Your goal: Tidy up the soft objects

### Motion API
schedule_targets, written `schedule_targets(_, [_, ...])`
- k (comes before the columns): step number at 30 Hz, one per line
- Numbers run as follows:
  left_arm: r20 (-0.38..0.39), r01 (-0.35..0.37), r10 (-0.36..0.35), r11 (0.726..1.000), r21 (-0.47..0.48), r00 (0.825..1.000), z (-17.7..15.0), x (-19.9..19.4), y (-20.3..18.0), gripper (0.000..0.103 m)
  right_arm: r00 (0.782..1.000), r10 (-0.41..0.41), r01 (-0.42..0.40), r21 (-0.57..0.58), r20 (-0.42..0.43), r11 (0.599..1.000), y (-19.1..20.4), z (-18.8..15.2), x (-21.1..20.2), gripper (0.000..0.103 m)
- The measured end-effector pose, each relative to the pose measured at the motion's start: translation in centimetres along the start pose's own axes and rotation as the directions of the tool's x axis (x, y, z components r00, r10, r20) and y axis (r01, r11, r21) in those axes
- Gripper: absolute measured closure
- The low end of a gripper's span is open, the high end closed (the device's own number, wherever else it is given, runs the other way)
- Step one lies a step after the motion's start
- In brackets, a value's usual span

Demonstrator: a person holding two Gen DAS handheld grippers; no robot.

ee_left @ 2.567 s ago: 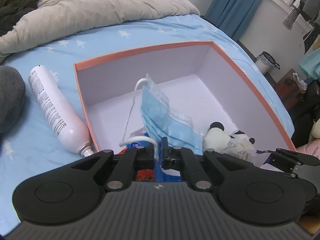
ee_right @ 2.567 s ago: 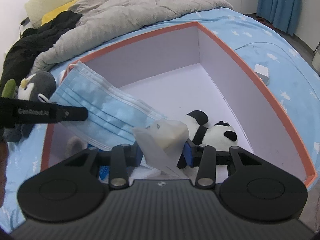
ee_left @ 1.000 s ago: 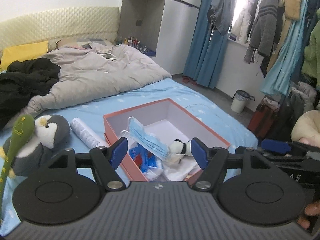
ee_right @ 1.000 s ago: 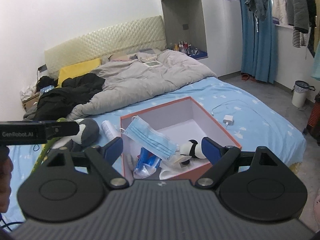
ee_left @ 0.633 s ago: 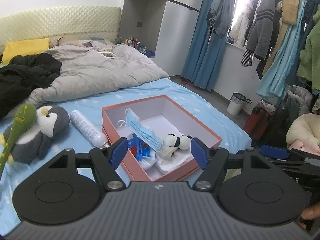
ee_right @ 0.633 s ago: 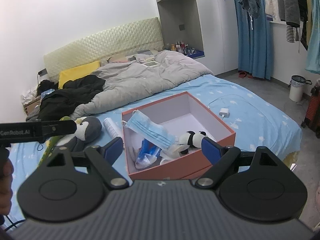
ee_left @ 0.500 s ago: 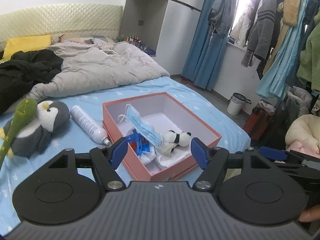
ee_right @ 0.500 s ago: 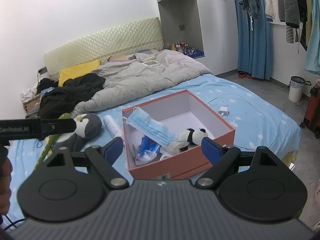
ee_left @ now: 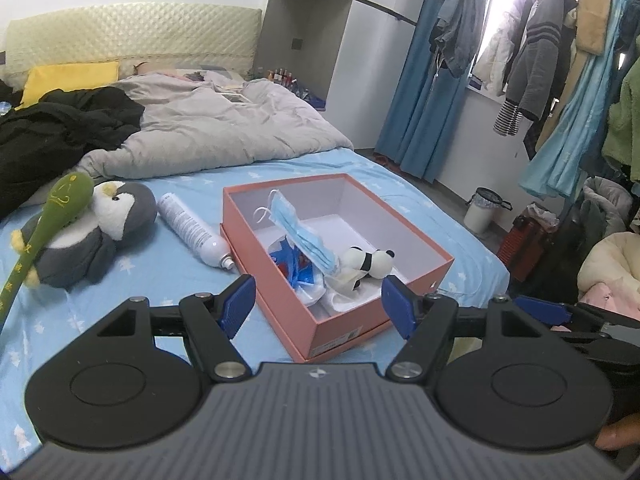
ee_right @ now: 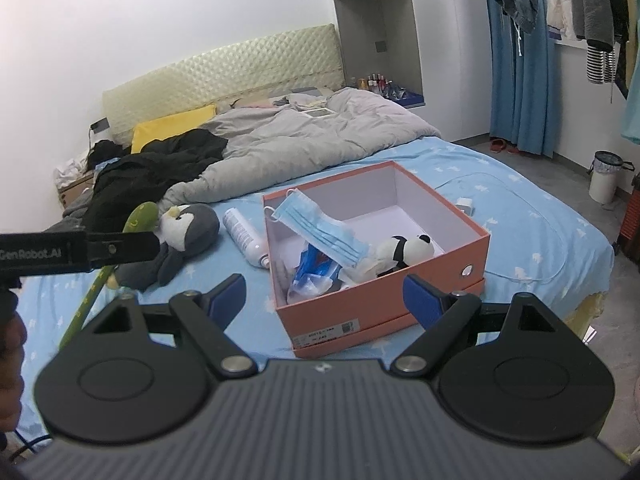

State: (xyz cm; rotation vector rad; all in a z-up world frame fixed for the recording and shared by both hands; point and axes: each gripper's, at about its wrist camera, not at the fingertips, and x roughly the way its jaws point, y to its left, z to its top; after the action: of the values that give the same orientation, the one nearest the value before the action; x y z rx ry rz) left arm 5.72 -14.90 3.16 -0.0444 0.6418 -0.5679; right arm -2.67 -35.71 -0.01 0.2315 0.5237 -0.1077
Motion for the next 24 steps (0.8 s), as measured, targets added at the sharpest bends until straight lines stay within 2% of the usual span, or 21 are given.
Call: schedule_targets(24, [0.003,-0.015,0.015,1.000,-0.010,1.000,-0.58,-0.11,0.45,0.029,1.000,-0.011,0.011,0.030,-0.009,0.999,-0.33,-0.37,-0.17,0.016])
